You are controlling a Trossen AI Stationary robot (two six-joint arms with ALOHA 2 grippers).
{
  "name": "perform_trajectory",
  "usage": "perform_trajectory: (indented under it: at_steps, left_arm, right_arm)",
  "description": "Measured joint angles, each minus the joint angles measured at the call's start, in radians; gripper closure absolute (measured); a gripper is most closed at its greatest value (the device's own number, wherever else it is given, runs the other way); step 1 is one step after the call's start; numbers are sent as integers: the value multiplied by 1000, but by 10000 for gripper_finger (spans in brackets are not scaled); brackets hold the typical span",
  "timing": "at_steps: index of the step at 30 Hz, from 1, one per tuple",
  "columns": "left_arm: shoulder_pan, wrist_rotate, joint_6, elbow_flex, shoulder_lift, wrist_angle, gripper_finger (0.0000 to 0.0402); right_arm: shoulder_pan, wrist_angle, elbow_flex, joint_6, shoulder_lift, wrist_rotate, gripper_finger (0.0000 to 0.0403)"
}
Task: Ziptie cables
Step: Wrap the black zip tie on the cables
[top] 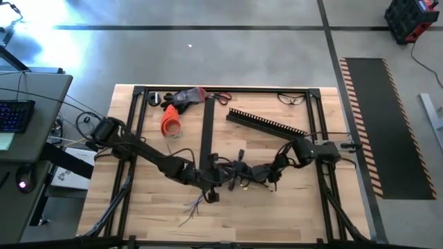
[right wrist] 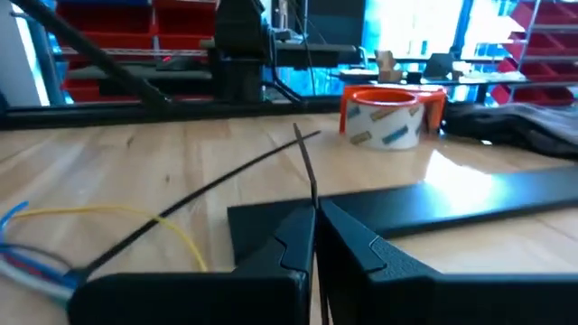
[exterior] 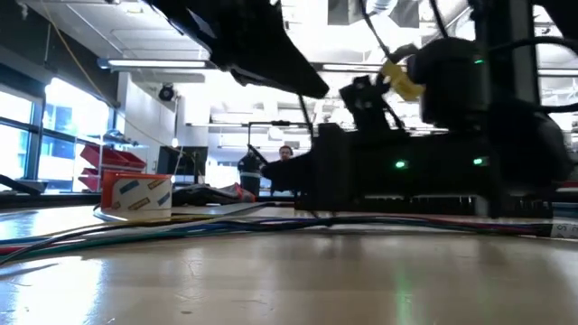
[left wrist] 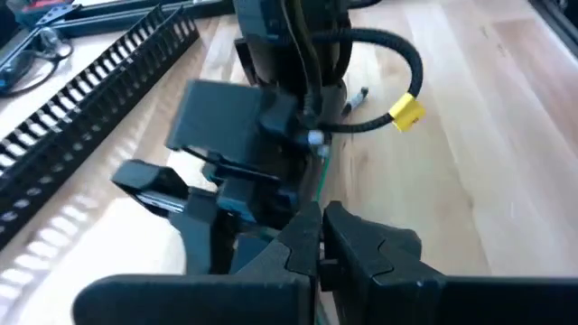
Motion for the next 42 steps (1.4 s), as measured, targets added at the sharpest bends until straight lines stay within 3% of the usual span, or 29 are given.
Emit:
perform_trajectory:
  at_steps: [10,17,27,34,42]
  left_arm:
    - [-5,9,5,0,-21,-25,402]
    - [-9,7,-26,0,-4,-4,402]
    - [6,62,-2,-11,142,293,402]
    - [32,142,-39,-133,207,633,402]
    - [42,201,-82,-166,203,656,401]
  right_arm:
    - [-82,0,40,-34,3,-68,403]
    - [-51,0,-70,77,3,61,403]
    - [30,2,-134,168,4,220,403]
    - [63,3,-160,196,2,291,403]
    - [60,3,-155,212,4,254,403]
